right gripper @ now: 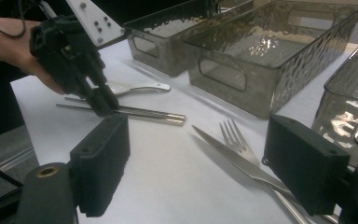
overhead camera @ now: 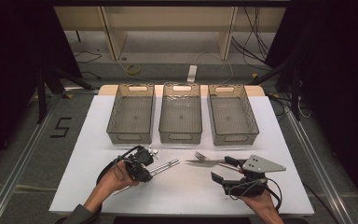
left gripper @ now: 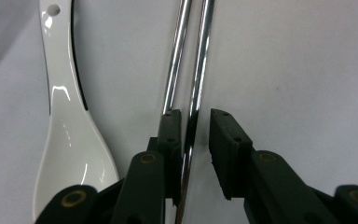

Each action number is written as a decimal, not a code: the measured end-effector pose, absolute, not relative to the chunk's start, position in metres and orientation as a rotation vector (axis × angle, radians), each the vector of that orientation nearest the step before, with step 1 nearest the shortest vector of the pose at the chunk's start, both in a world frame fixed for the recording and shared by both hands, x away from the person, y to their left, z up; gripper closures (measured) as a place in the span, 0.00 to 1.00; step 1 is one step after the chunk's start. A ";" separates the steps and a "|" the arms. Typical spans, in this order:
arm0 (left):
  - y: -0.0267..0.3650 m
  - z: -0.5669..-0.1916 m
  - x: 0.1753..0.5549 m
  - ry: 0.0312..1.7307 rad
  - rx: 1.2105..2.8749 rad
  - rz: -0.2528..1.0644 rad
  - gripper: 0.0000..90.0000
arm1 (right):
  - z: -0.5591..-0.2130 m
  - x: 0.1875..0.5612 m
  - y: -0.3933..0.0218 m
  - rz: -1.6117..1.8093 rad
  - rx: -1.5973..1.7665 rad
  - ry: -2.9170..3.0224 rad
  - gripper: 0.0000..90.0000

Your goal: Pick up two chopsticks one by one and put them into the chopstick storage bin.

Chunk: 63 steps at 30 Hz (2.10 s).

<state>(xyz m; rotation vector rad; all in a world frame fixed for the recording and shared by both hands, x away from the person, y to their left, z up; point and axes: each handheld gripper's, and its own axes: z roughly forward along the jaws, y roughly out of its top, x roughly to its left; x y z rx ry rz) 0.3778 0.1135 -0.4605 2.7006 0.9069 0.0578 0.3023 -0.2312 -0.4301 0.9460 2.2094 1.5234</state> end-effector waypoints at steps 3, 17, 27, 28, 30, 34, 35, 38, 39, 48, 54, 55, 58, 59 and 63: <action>0.114 -0.462 0.379 0.916 2.704 0.049 0.85 | -0.430 0.303 -0.232 1.542 0.947 2.209 0.26; 0.106 -0.461 0.377 0.837 2.778 0.092 0.93 | -0.431 0.303 -0.231 1.536 0.947 2.224 0.26; 0.107 -0.461 0.374 0.744 2.793 0.118 0.94 | -0.431 0.303 -0.231 1.526 0.947 2.235 0.27; 0.107 -0.461 0.374 0.743 2.790 0.112 0.94 | -0.431 0.303 -0.231 1.526 0.947 2.235 0.27; 0.109 -0.458 0.375 0.746 2.771 0.092 0.95 | -0.431 0.303 -0.231 1.529 0.943 2.233 0.27; 0.113 -0.449 0.373 0.741 2.740 0.080 0.95 | -0.431 0.303 -0.231 1.531 0.941 2.233 0.27; 0.115 -0.445 0.374 0.735 2.739 0.089 0.95 | -0.431 0.303 -0.231 1.531 0.941 2.233 0.27; 0.122 -0.435 0.373 0.754 2.696 0.090 0.95 | -0.430 0.302 -0.232 1.535 0.941 2.229 0.27; 0.124 -0.431 0.373 0.763 2.676 0.093 0.95 | -0.430 0.302 -0.232 1.535 0.941 2.229 0.27; 0.141 -0.396 0.379 0.783 2.581 0.152 0.95 | -0.431 0.303 -0.232 1.531 0.951 2.224 0.27; 0.152 -0.379 0.392 0.829 2.479 0.209 0.95 | -0.430 0.302 -0.234 1.543 0.957 2.203 0.27; 0.153 -0.376 0.395 0.838 2.468 0.217 0.95 | -0.430 0.303 -0.234 1.547 0.961 2.199 0.27; 0.154 -0.374 0.404 0.861 2.441 0.252 0.95 | -0.429 0.302 -0.234 1.542 0.955 2.200 0.27; 0.154 -0.374 0.407 0.865 2.430 0.249 0.95 | -0.430 0.302 -0.234 1.541 0.956 2.202 0.27; 0.155 -0.368 0.418 0.892 2.393 0.265 0.95 | -0.430 0.302 -0.234 1.542 0.953 2.202 0.27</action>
